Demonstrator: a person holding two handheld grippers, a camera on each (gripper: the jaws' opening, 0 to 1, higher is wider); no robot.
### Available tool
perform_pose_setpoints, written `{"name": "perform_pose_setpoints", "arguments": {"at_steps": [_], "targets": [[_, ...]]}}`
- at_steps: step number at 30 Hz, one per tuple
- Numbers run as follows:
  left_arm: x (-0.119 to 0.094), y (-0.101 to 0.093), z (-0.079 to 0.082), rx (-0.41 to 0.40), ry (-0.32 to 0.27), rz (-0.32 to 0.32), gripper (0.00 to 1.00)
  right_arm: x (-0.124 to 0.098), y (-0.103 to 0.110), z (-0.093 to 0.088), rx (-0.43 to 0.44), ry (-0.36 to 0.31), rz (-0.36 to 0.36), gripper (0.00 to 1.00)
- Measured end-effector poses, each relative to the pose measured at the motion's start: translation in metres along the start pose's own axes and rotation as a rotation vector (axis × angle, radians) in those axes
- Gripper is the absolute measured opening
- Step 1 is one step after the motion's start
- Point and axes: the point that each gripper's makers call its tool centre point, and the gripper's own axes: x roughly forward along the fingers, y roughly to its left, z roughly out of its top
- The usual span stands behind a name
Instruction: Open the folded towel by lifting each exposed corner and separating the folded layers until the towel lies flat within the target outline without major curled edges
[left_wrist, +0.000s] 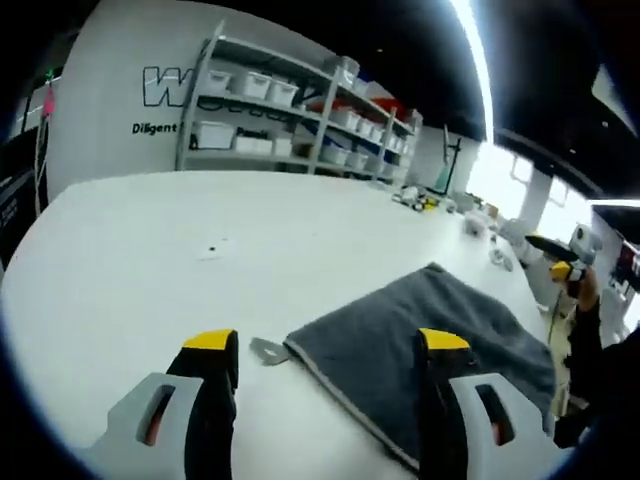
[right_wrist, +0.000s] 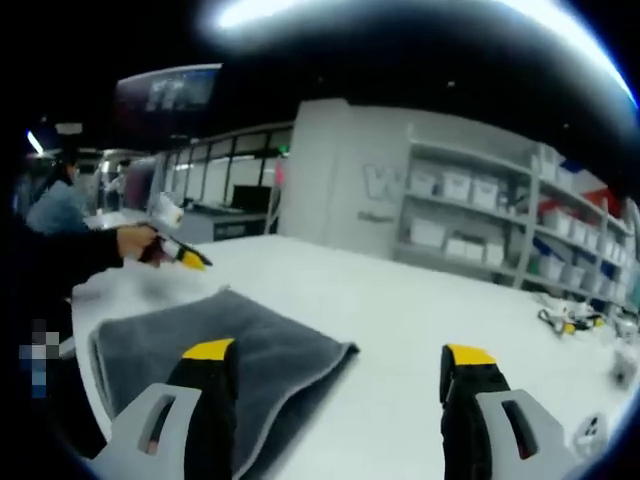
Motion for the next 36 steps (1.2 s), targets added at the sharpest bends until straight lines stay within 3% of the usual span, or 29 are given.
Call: {"name": "perform_pose_setpoints", "arguments": {"at_steps": [3, 6, 12, 16, 19, 22, 29, 33, 36], "targets": [[0.011, 0.007, -0.006, 0.009, 0.028, 0.016, 0.6, -0.009, 0.012, -0.02, -0.018, 0.051, 0.023, 0.81], [0.017, 0.012, -0.011, 0.013, 0.043, 0.025, 0.6, -0.02, 0.016, -0.032, -0.027, 0.075, 0.03, 0.82], [0.022, 0.017, -0.016, 0.059, 0.079, 0.03, 0.57, -0.026, 0.001, -0.026, 0.018, 0.053, 0.001, 0.75], [0.025, 0.018, -0.017, 0.063, 0.086, 0.031, 0.53, -0.02, 0.02, -0.032, 0.025, 0.079, 0.047, 0.74], [0.029, 0.014, -0.018, 0.067, 0.1, 0.015, 0.5, -0.023, 0.041, -0.054, 0.051, 0.147, 0.101, 0.79], [0.032, 0.015, -0.017, 0.065, 0.101, 0.011, 0.5, -0.028, 0.045, -0.064, 0.036, 0.166, 0.101, 0.82], [0.033, 0.02, -0.005, 0.05, 0.092, 0.022, 0.59, -0.036, 0.027, -0.052, 0.034, 0.181, 0.046, 0.76], [0.031, 0.018, -0.007, 0.07, 0.12, 0.022, 0.56, -0.033, 0.037, -0.054, 0.03, 0.22, 0.083, 0.79], [0.031, 0.016, -0.011, 0.072, 0.141, 0.019, 0.51, -0.03, 0.047, -0.062, 0.032, 0.246, 0.106, 0.74]]}}
